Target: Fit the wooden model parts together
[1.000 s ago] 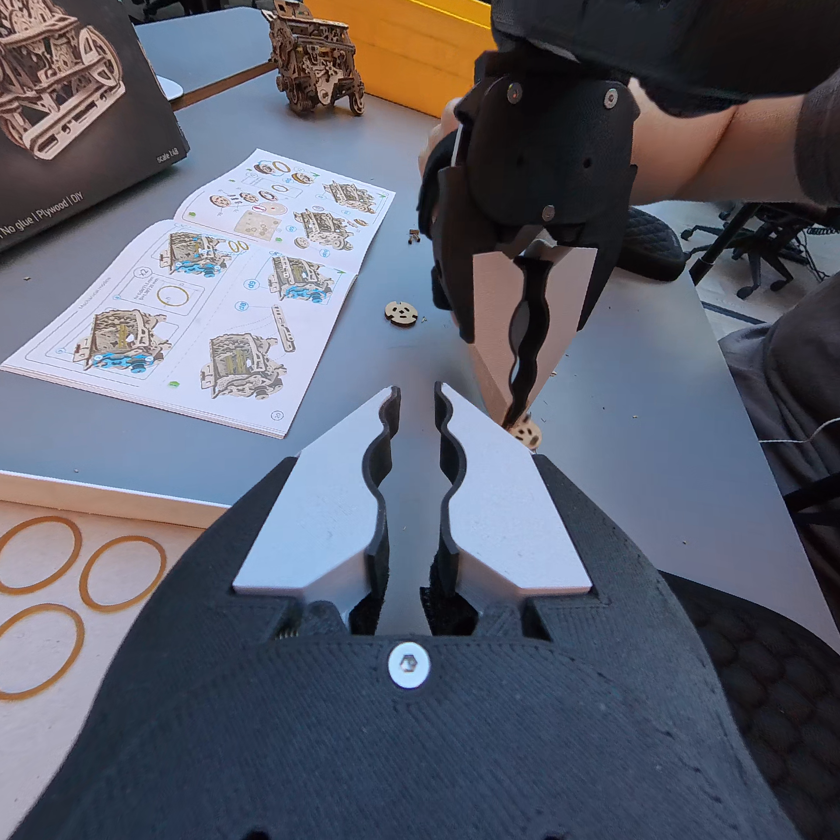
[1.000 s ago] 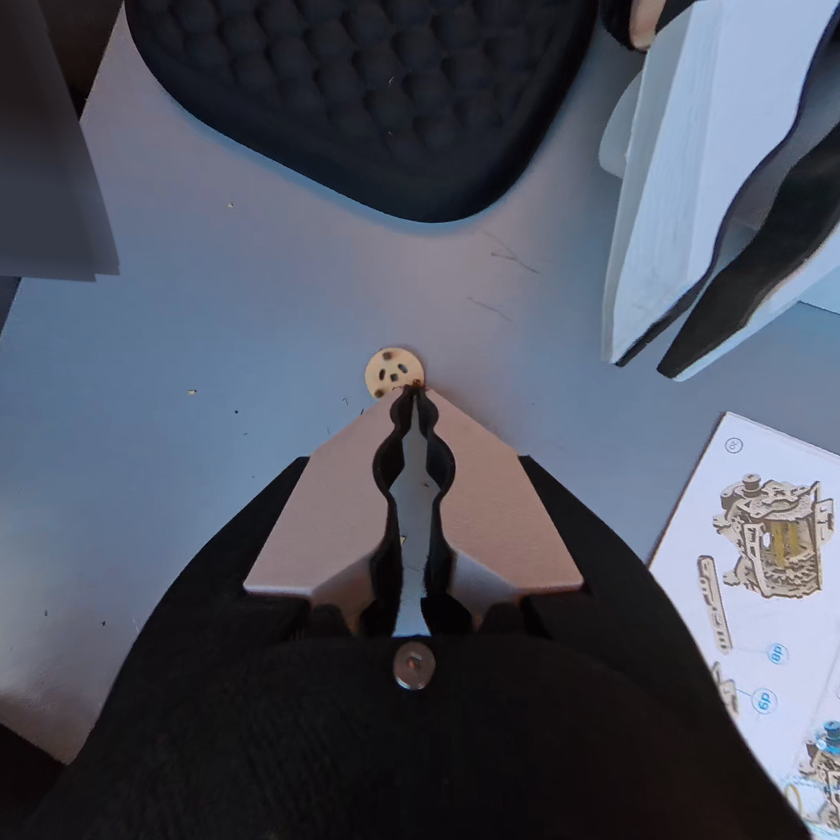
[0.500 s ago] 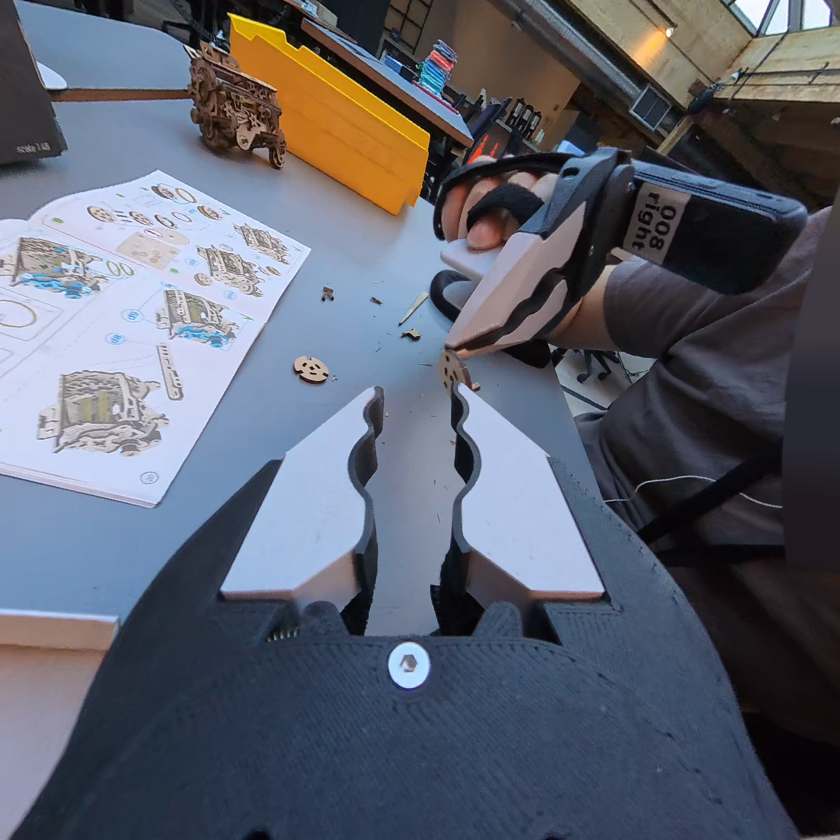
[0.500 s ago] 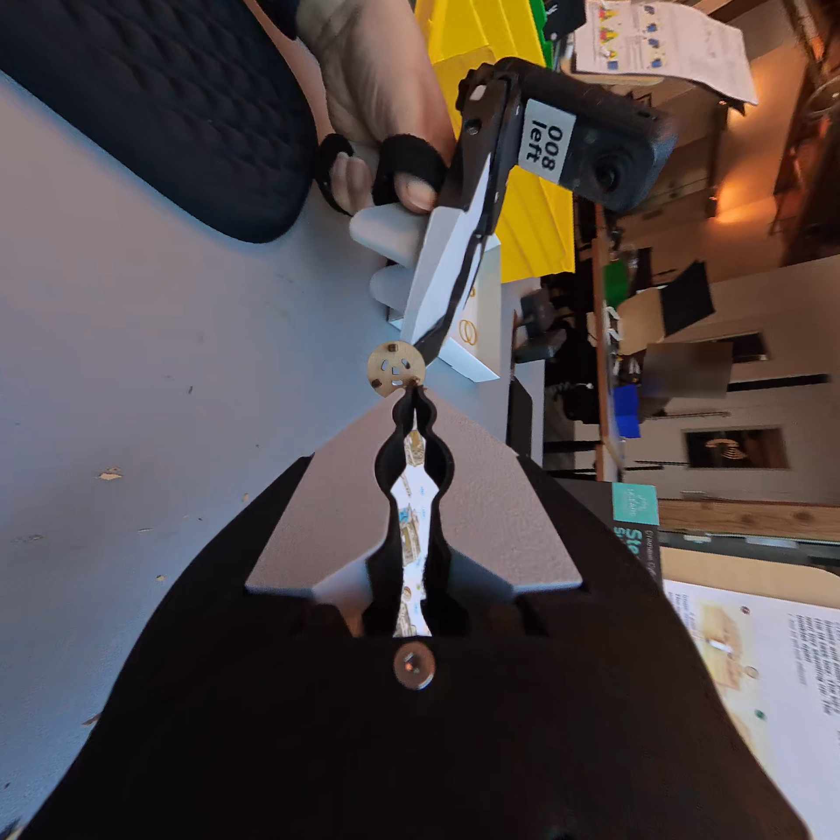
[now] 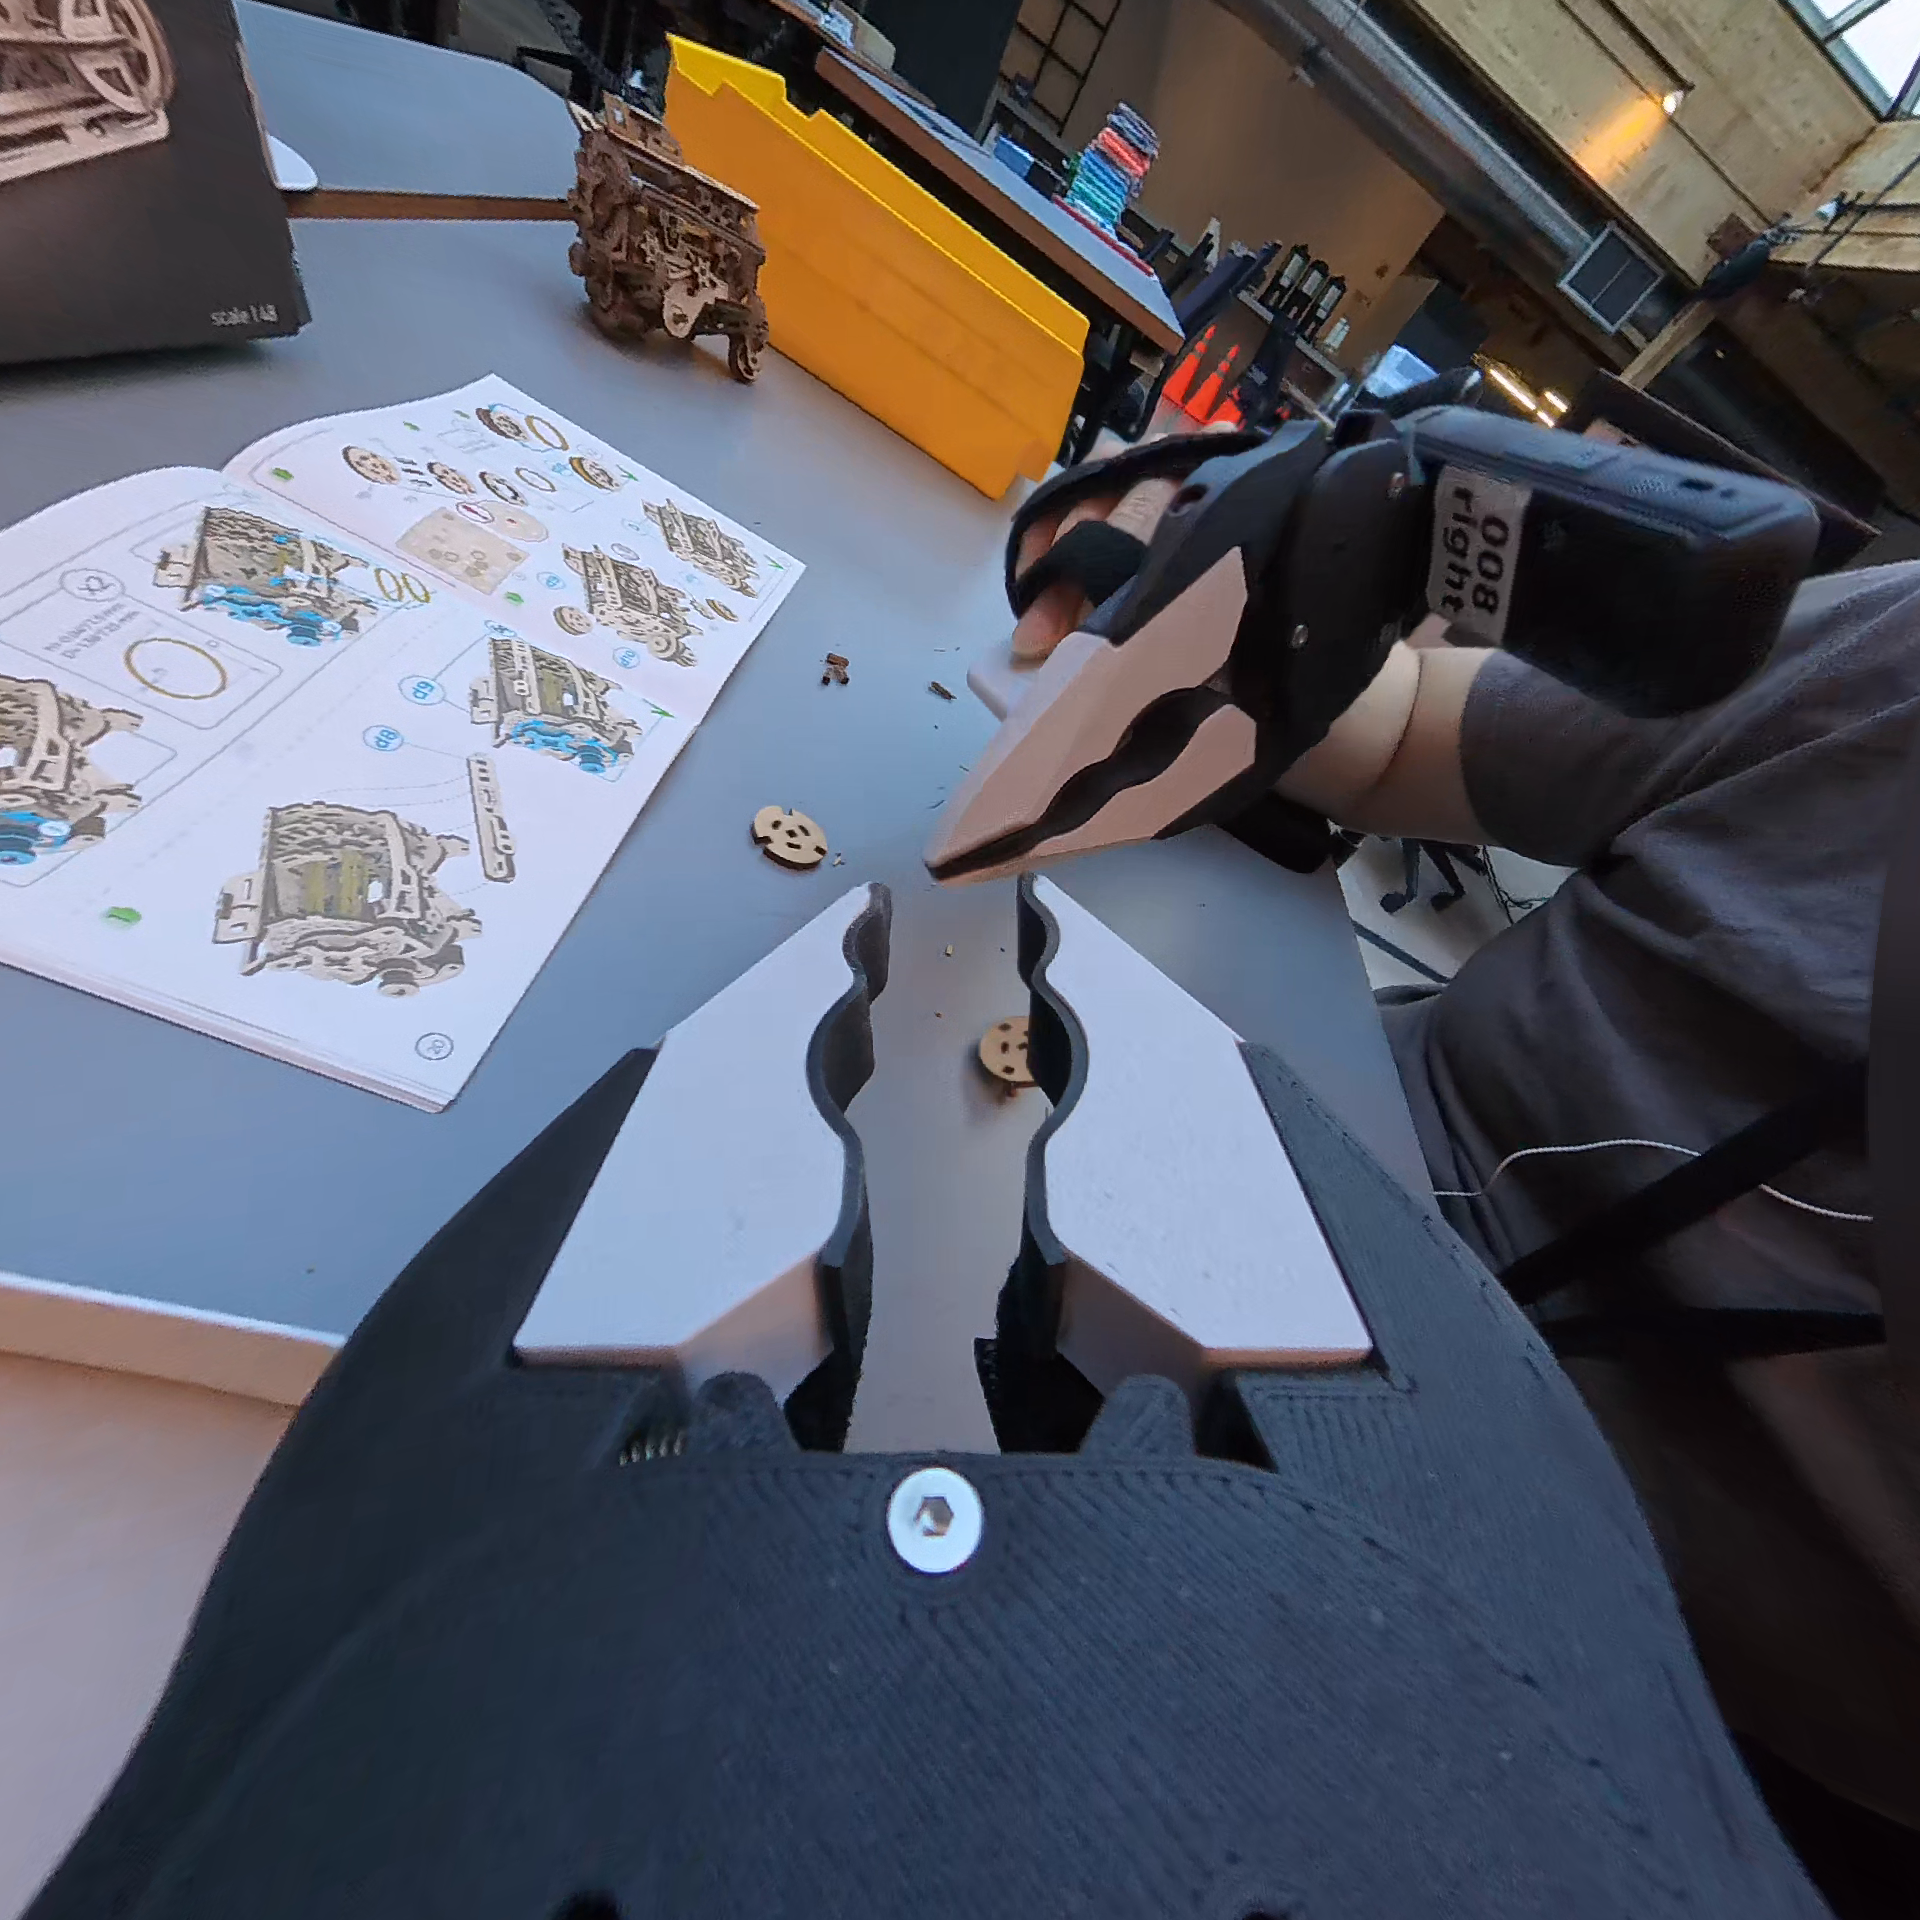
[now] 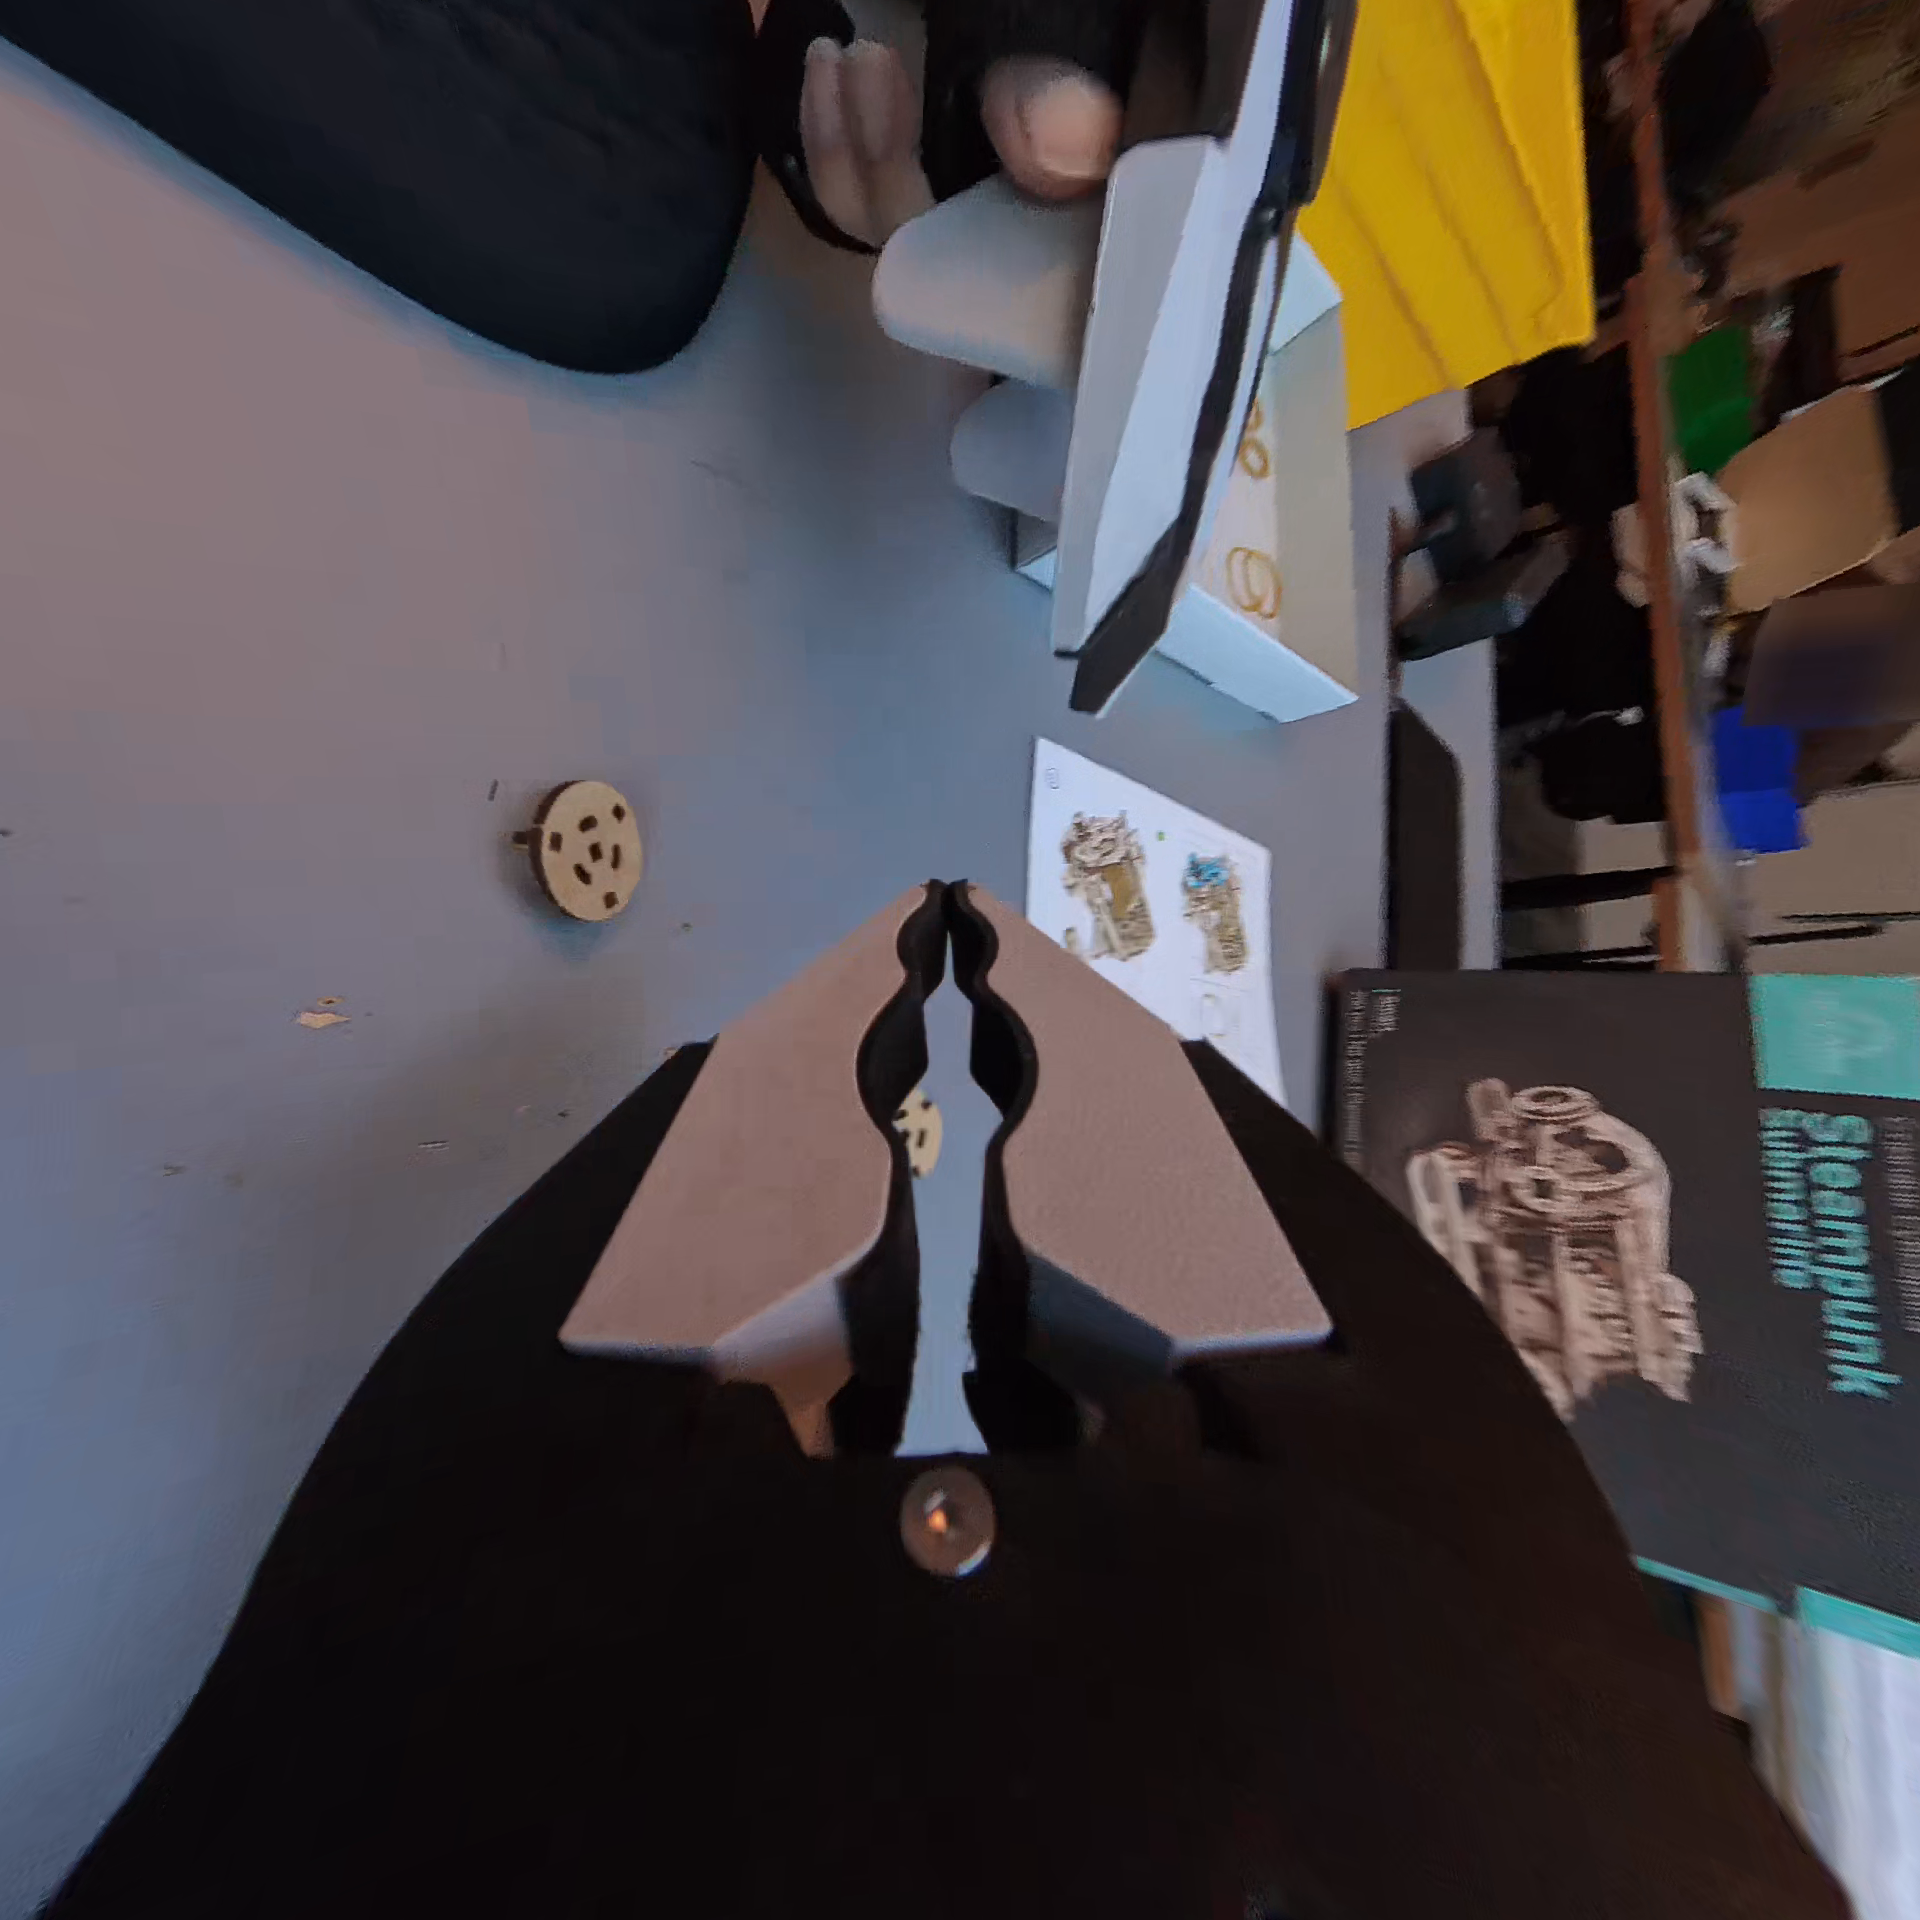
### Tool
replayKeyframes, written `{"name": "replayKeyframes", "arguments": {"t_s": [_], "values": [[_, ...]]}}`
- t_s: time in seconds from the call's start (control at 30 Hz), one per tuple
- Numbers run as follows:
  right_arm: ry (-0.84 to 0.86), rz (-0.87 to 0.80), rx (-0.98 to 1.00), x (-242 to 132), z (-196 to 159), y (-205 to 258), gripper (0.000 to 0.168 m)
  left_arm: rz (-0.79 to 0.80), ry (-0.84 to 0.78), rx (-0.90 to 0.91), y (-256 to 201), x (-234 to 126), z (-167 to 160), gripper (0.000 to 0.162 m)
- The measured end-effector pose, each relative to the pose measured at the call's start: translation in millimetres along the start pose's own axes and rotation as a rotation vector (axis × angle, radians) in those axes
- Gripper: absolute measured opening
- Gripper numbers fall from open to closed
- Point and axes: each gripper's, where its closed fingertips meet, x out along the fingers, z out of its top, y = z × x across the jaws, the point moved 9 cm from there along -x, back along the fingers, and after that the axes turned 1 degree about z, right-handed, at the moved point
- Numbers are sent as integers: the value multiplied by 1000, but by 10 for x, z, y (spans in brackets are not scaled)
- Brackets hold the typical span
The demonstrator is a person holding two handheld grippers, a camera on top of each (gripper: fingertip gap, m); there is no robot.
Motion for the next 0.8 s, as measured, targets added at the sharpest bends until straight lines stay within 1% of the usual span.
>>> {"name": "replayKeyframes", "arguments": {"t_s": [0.07, 0.13, 0.2, 0.27, 0.37, 0.47, 0.6, 0.7, 0.73, 0.77, 0.8], "values": [[-48, 110, 125, -8, -56, -11, 1, 9, -12, -10, 25, -28, 5, 22], [-129, 242, 225, -71, -83, 14, 7, 17, -14, -12, 40, -41, 6, 22], [-214, 347, 310, -141, -97, 64, 18, 21, -10, -12, 44, -46, 5, 22], [-250, 450, 337, -177, -94, 183, 26, 24, -6, -8, 39, -41, 5, 22], [-229, 457, 248, -134, -77, 397, 34, 27, 10, 5, 29, -22, -4, 21], [-191, 419, 197, -42, -31, 503, 34, 33, 28, 13, 29, -3, -18, 21], [-172, 342, 122, -2, -15, 530, 33, 35, 36, 18, 27, 5, -23, 21], [-165, 322, 139, 22, -18, 514, 33, 39, 36, 21, 26, 3, -21, 20], [-159, 310, 144, 37, -21, 502, 31, 37, 37, 22, 24, 5, -21, 20], [-141, 294, 156, 61, -31, 488, 23, 36, 39, 22, 22, 8, -21, 20], [-127, 280, 171, 84, -40, 477, 20, 37, 41, 23, 21, 10, -24, 20]]}}
